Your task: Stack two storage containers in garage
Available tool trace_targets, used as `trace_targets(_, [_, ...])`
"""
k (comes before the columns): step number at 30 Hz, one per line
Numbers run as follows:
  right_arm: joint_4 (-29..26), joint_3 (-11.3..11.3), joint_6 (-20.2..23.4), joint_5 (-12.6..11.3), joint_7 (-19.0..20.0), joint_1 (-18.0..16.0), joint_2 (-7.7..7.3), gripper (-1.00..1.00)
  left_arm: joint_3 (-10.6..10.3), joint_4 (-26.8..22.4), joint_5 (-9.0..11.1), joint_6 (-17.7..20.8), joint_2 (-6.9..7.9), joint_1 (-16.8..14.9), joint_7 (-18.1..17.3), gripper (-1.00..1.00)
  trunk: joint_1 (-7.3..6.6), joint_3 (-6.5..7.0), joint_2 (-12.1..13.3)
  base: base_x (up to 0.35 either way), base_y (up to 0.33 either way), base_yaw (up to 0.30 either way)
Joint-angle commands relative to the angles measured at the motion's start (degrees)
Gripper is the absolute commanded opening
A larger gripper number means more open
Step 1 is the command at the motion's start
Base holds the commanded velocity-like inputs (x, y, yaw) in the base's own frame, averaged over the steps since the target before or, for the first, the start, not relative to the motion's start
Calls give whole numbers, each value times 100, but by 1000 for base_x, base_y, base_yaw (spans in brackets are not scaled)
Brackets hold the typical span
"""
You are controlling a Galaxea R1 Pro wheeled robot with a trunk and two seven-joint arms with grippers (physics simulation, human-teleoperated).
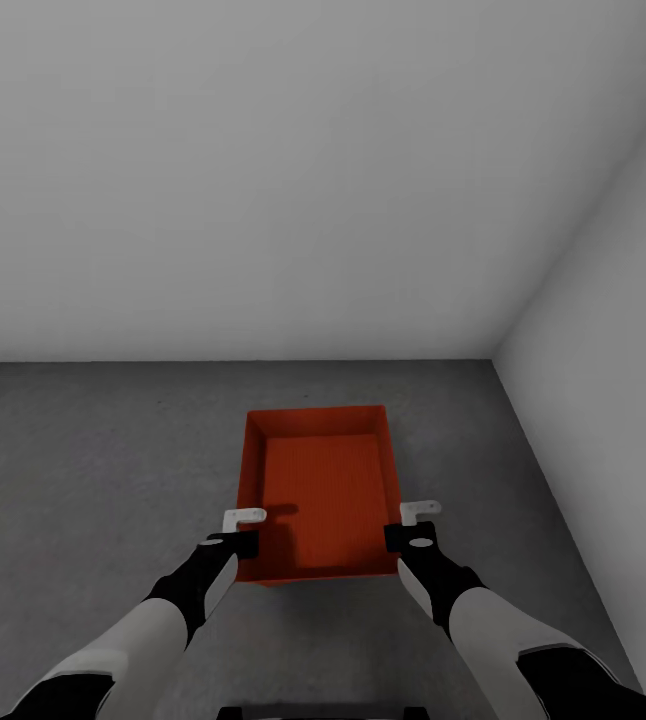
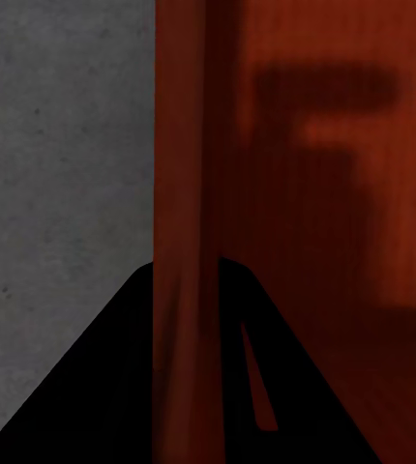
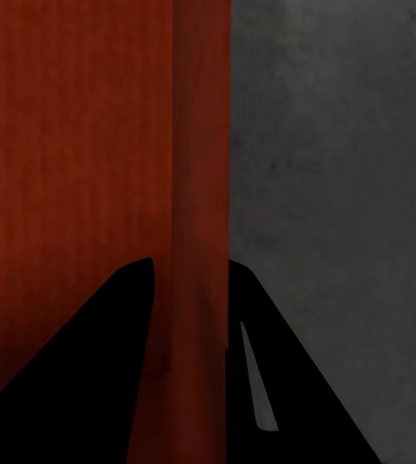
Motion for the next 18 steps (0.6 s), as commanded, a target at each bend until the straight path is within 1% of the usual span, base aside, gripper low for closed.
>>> trace_targets(1, [20, 31, 31, -56, -22, -3, -38, -100, -42, -28, -59, -151, 170, -1, 32, -100, 3, -8, -10, 0, 0, 0])
trace_targets(18, [20, 32, 36, -56, -22, -3, -34, -100, -59, -21, -102, -150, 169, -1, 34, -100, 3, -8, -10, 0, 0, 0])
